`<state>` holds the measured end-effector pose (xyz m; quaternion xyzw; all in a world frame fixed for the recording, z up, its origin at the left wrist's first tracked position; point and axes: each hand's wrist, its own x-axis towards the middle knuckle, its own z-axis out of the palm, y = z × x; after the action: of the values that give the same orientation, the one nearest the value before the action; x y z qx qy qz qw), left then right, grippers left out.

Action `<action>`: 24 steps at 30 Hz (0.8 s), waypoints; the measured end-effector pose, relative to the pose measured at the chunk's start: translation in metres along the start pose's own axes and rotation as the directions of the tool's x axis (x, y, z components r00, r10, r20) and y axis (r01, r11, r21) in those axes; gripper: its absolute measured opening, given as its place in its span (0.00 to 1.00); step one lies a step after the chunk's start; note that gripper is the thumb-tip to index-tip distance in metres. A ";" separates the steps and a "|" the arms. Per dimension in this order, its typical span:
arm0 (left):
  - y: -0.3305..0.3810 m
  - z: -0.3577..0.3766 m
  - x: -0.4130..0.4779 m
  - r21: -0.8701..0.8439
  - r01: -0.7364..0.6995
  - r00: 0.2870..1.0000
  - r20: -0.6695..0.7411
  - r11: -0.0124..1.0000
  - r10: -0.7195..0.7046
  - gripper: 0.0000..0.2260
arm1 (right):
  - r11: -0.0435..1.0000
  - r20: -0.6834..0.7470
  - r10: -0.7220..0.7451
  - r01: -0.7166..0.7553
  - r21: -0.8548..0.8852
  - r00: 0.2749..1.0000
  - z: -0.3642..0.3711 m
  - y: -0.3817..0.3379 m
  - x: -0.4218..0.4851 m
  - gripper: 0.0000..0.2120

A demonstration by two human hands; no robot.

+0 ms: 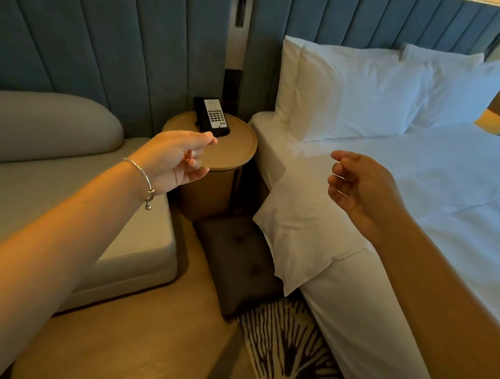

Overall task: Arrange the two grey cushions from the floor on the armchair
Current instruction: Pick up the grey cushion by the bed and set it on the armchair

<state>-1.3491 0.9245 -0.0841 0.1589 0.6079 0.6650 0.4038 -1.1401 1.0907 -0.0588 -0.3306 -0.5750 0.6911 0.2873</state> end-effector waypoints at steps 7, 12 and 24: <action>0.021 0.001 0.097 -0.007 0.025 0.999 0.039 1.000 -0.025 0.05 | 0.999 -0.031 0.010 -0.009 0.038 0.999 0.004 -0.001 0.087 0.12; 0.035 0.002 0.165 0.002 0.047 0.997 0.063 0.999 -0.047 0.04 | 0.997 -0.075 0.035 -0.030 0.064 0.997 0.007 -0.002 0.142 0.12; 0.012 0.034 0.319 -0.006 0.139 0.988 0.070 0.990 -0.138 0.04 | 0.990 -0.145 0.139 -0.132 0.058 0.980 -0.031 0.021 0.278 0.12</action>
<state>-1.5285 1.1810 -0.1550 0.1371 0.5995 0.6327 0.4707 -1.2872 1.3221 -0.1181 -0.4126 -0.5115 0.6959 0.2895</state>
